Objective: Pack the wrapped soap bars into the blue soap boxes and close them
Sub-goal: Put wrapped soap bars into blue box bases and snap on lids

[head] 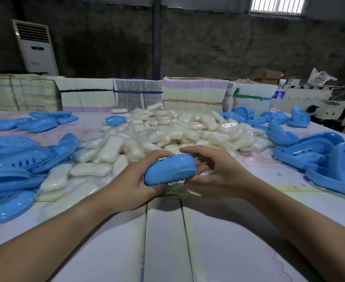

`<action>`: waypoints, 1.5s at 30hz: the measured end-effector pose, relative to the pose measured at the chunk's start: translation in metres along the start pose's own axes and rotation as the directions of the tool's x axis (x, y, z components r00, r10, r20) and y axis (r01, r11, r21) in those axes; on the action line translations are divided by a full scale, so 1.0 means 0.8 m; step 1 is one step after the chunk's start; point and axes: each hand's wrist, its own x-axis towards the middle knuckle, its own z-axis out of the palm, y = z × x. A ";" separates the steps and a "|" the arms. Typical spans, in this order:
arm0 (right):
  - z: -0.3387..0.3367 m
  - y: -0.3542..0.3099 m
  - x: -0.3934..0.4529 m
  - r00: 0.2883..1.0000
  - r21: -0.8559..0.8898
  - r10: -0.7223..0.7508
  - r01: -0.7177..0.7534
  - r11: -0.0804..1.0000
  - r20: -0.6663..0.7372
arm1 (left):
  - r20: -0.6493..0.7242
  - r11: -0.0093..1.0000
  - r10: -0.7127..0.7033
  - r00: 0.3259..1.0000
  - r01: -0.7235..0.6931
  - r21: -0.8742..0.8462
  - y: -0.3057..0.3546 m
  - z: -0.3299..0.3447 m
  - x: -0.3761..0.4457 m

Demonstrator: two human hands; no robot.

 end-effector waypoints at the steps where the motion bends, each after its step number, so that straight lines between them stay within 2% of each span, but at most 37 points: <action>1: -0.001 0.000 0.000 1.000 0.023 0.009 -0.009 1.000 -0.003 | -0.005 0.999 -0.015 1.000 0.015 -0.030 0.001 0.001 0.000; 5: -0.001 -0.003 -0.004 0.996 -0.086 -0.087 0.089 0.992 0.029 | 0.110 0.997 -0.033 0.993 0.041 -0.073 0.005 -0.001 0.000; 9: 0.006 -0.002 -0.002 0.994 -0.099 -0.107 0.105 0.990 -0.019 | 0.111 0.970 -0.096 0.989 0.118 -0.213 0.015 -0.004 0.002; 11: 0.010 0.000 0.000 0.999 -0.046 -0.024 0.022 0.999 -0.041 | 0.102 0.956 -0.084 0.991 0.109 -0.271 0.016 -0.001 0.002; 14: 0.015 0.002 -0.003 0.992 0.173 0.125 -0.126 0.977 0.018 | 0.111 0.950 -0.100 0.989 0.128 -0.284 0.017 0.002 0.002; 16: 0.021 -0.001 -0.004 0.986 0.273 0.142 -0.160 0.949 0.085 | 0.115 0.959 -0.108 0.987 0.134 -0.248 0.016 0.003 0.003; 18: 0.026 -0.005 -0.004 0.988 0.322 0.128 -0.151 0.935 0.091 | 0.116 0.971 -0.112 0.987 0.134 -0.200 0.016 0.004 0.003; 26: 0.031 -0.009 -0.002 0.978 0.402 0.186 -0.210 0.891 0.099 | 0.102 0.964 -0.118 0.988 0.139 -0.227 0.021 0.004 0.001; 33: 0.031 -0.008 -0.001 0.968 0.336 0.222 -0.248 0.909 0.115 | 0.078 0.972 -0.117 0.990 0.131 -0.194 0.025 0.003 0.000; 37: 0.030 -0.011 -0.001 0.963 0.285 0.236 -0.264 0.921 0.131 | 0.053 0.988 -0.102 0.993 0.107 -0.113 0.027 0.001 0.001; 45: 0.031 -0.017 -0.002 0.969 0.194 0.211 -0.233 0.953 0.126 | 0.044 0.987 -0.133 0.990 0.137 -0.090 0.023 0.003 0.000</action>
